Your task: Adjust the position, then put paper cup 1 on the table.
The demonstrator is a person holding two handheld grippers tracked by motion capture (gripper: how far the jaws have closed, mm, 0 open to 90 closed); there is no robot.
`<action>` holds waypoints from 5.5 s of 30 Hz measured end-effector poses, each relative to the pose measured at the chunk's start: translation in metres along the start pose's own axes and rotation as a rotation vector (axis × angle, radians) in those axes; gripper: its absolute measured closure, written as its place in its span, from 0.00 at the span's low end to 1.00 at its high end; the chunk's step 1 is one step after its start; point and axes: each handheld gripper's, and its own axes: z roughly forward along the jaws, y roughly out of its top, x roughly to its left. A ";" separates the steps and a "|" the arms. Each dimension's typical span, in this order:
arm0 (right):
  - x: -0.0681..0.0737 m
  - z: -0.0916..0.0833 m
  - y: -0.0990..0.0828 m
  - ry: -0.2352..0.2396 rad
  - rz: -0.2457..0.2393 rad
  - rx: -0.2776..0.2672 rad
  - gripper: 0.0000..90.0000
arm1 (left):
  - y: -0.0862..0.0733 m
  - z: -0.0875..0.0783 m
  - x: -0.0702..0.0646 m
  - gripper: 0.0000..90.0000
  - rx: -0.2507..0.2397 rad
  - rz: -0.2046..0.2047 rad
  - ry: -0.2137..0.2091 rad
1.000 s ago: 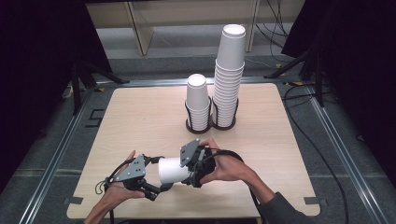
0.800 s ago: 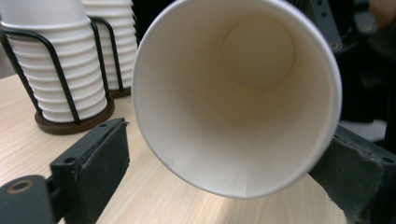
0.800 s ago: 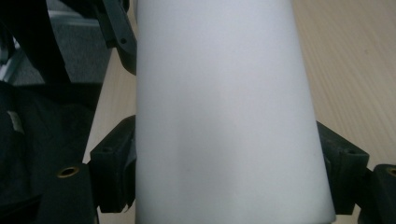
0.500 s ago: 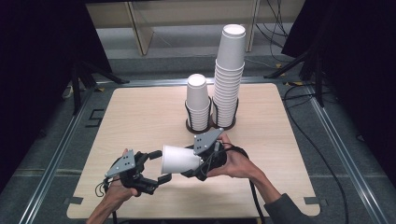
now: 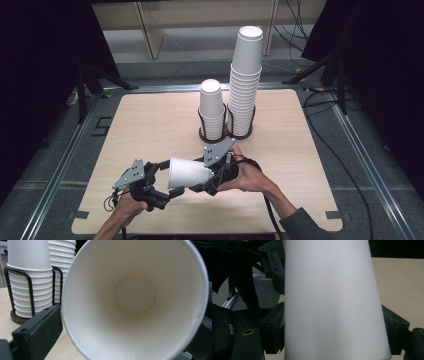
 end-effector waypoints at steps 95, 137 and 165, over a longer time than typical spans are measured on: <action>0.001 0.036 -0.012 -0.059 0.069 -0.108 0.26 | 0.003 -0.001 -0.004 0.12 -0.091 -0.018 0.103; 0.003 -0.035 -0.080 -0.425 0.269 0.035 0.19 | 0.013 -0.004 0.065 0.18 0.032 0.034 0.557; 0.008 -0.038 -0.091 -0.415 0.293 0.058 0.18 | 0.015 0.016 0.120 0.17 0.061 0.010 0.653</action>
